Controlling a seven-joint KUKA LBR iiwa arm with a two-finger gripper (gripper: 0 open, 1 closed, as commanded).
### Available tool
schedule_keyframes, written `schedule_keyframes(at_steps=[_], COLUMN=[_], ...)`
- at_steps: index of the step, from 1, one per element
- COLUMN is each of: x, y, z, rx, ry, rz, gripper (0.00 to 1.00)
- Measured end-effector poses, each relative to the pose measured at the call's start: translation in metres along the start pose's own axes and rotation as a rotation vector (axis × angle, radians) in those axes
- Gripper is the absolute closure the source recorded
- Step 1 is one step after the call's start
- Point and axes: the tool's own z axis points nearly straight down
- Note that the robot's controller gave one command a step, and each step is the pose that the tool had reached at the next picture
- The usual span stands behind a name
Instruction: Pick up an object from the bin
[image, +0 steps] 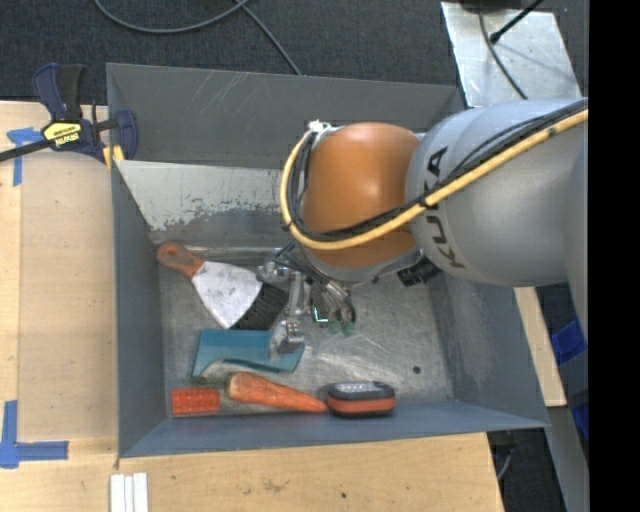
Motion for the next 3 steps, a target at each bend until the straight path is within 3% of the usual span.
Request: schedule_keyframes(at_steps=[1, 2, 3], x=[-0.002, 0.008, 0.023], y=[-0.001, 0.007, -0.021], z=[-0.004, 0.012, 0.08], rx=[-0.001, -0.001, -0.002], ry=[-0.008, -0.015, -0.013], rz=[0.002, -0.052, -0.281], gripper=[0.0, 0.0, 0.0])
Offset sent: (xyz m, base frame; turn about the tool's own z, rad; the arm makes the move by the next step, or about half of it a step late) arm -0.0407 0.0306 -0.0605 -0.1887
